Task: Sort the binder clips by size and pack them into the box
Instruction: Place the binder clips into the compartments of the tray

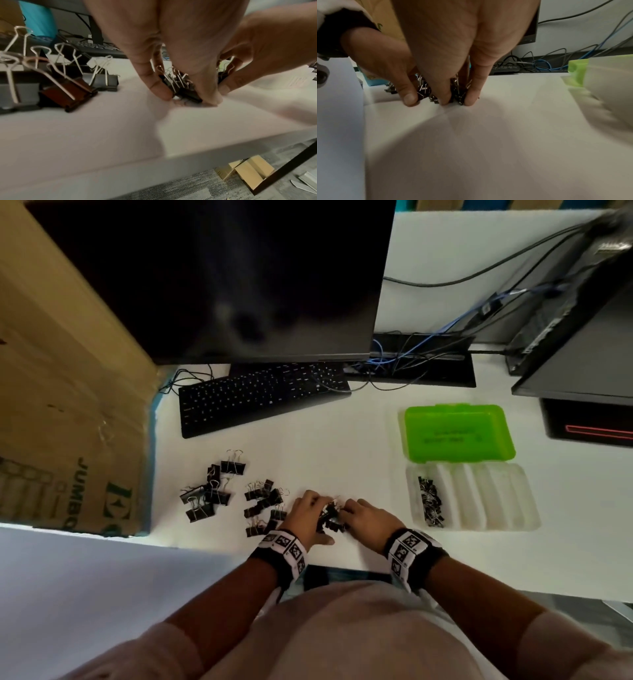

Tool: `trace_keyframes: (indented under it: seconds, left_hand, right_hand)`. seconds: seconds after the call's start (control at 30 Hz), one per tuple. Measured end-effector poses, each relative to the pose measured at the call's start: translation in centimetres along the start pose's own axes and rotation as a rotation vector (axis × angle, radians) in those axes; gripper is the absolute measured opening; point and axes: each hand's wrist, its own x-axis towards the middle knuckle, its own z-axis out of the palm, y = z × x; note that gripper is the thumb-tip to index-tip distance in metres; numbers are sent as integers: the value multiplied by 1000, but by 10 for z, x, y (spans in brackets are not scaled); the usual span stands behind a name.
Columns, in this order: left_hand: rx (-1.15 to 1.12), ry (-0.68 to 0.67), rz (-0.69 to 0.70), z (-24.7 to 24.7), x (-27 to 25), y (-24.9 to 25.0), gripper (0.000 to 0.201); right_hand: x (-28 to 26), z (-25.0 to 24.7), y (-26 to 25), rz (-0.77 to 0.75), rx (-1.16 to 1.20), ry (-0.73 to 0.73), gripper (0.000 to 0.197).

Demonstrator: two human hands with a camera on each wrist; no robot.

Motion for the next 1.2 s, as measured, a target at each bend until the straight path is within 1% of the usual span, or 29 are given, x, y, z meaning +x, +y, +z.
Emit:
trace_keyframes:
  seconds: [0.1, 0.17, 0.23, 0.37, 0.47, 0.53, 0.63, 0.67, 0.73, 0.83, 0.93, 1.03, 1.07, 1.13, 1.2]
  left_hand:
    - [1, 52, 17, 1, 4, 5, 63]
    - [-14, 86, 39, 3, 5, 6, 46]
    - [-40, 104, 56, 4, 7, 8, 36]
    - [-76, 89, 83, 6, 11, 16, 30]
    - [-91, 73, 97, 7, 13, 19, 31]
    - [-123, 66, 104, 7, 13, 21, 34]
    - [-165, 101, 144, 4, 17, 25, 33]
    - [-187, 112, 161, 3, 18, 27, 32]
    - [-251, 132, 184, 2, 23, 34, 22]
    - [-270, 163, 235, -2, 30, 51, 8]
    - [-272, 156, 294, -6, 40, 70, 4]
    - [-313, 130, 306, -7, 50, 86, 3]
    - [-309, 132, 317, -7, 53, 91, 3]
    - [-277, 143, 355, -7, 60, 102, 2]
    - [-295, 140, 375, -9, 66, 115, 4]
  right_hand:
    - [-1, 3, 4, 20, 77, 53, 26]
    - [-2, 0, 6, 59, 151, 84, 24]
    - [-4, -4, 8, 99, 217, 94, 23]
    - [-11, -8, 13, 155, 305, 93, 21]
    - [-17, -12, 17, 199, 344, 92, 22]
    - [-22, -17, 22, 233, 399, 124, 22]
    - [-34, -28, 30, 295, 527, 205, 20]
    - [-38, -31, 33, 321, 585, 231, 18]
    - [-45, -38, 39, 379, 678, 289, 17]
    - [-57, -49, 49, 462, 752, 359, 20]
    - [-74, -61, 64, 543, 760, 456, 17]
    - [-95, -71, 83, 663, 701, 583, 17]
    - [-101, -72, 90, 701, 713, 612, 16]
    - [-112, -72, 102, 779, 725, 636, 15]
    - [-119, -68, 108, 843, 695, 617, 16]
